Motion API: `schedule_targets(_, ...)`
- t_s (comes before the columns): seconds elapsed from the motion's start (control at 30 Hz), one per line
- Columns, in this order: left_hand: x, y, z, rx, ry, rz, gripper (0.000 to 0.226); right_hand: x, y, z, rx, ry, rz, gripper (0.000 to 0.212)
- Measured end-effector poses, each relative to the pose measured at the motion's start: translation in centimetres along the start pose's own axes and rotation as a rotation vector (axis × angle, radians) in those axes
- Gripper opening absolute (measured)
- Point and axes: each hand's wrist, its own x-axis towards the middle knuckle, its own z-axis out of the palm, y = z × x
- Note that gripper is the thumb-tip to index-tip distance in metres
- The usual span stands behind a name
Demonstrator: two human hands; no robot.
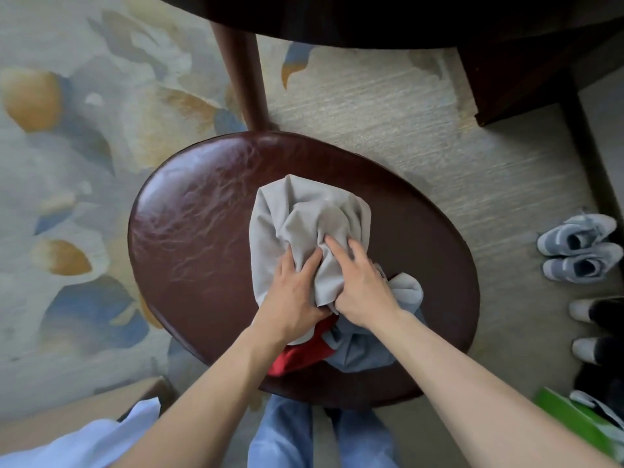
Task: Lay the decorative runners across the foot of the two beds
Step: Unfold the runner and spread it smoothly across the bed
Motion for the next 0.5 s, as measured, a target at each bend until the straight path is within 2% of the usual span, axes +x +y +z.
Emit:
schedule_targets(0.1,-0.4,0.0,-0.4,-0.097,0.039,0.011,0.094,0.0,-0.9,0.0,0.064,0.036,-0.021,0.099)
schedule_targets(0.2,-1.3,1.0,-0.7,-0.103,0.121,-0.027,0.072,-0.4,-2.7,-0.7,0.17,0.072,-0.004,0.081)
schedule_targets(0.33,-3.0,1.7,-2.0,-0.057,0.213,-0.063,0.06,-1.4,-5.1,-1.6,0.19,0.107,-0.018,0.056)
schedule_targets(0.5,-5.3,2.2,-5.6,0.07,0.228,-0.003,0.045,-3.3,-7.7,-3.2,0.138,0.08,-0.078,0.045)
